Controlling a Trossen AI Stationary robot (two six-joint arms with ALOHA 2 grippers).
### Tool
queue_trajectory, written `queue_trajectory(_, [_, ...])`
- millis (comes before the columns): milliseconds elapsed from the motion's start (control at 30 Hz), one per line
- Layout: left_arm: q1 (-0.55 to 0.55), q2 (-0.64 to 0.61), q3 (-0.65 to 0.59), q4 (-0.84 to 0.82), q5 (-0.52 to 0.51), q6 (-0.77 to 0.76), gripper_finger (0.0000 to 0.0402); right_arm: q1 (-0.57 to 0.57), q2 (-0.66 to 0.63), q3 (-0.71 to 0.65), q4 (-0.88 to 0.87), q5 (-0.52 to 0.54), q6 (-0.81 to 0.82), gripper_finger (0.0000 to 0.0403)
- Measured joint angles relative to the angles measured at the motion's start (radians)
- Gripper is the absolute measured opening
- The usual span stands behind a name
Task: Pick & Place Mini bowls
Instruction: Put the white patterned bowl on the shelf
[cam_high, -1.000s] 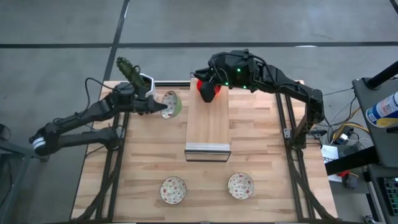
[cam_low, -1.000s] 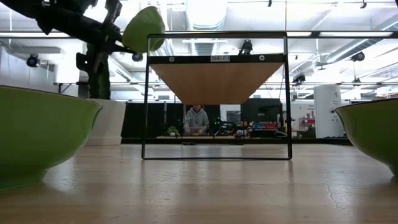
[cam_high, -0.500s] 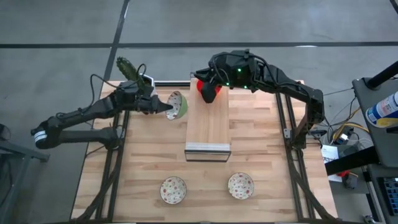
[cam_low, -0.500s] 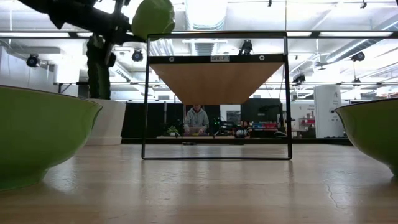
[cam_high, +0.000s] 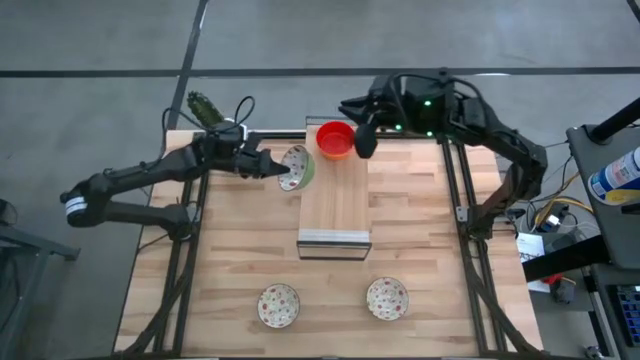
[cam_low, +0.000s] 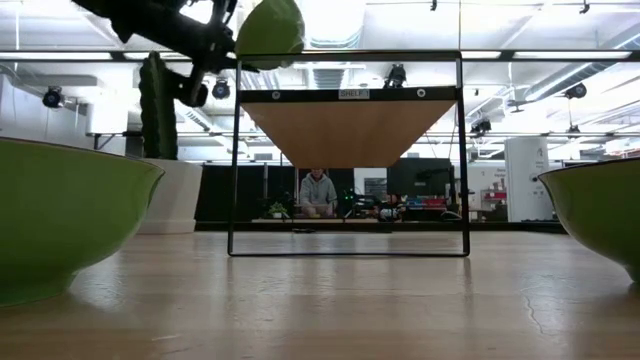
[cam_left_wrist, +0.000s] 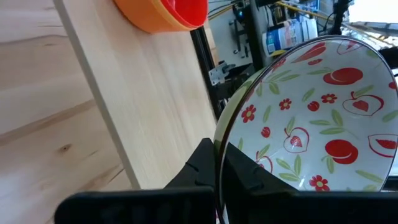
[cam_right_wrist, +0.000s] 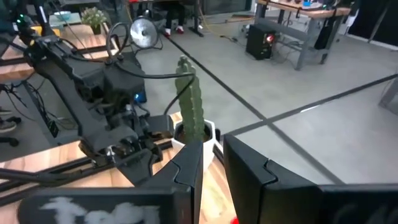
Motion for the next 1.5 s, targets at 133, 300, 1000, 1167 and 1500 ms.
queue_trajectory(133, [-0.022,0.058,0.078,-0.059,0.002,0.045,0.0003,0.0,-0.027,0.0,-0.046,0.003,-0.02,0.0061])
queue_trajectory(300, [-0.036,0.148,0.202,-0.24,0.012,0.121,0.0003,0.0,-0.04,0.0,-0.089,0.014,-0.027,0.0061])
queue_trajectory(1000, [-0.152,0.558,0.7,-0.708,-0.053,0.357,0.0003,0.0,-0.072,-0.001,-0.164,0.025,-0.034,0.0061])
queue_trajectory(1167, [-0.179,0.626,0.808,-0.768,-0.076,0.399,0.0003,0.0,-0.115,-0.001,-0.162,0.025,-0.031,0.0061])
queue_trajectory(1500, [-0.219,0.708,0.874,-0.86,-0.162,0.424,0.0003,0.0,-0.148,-0.001,-0.195,0.05,-0.02,0.0061])
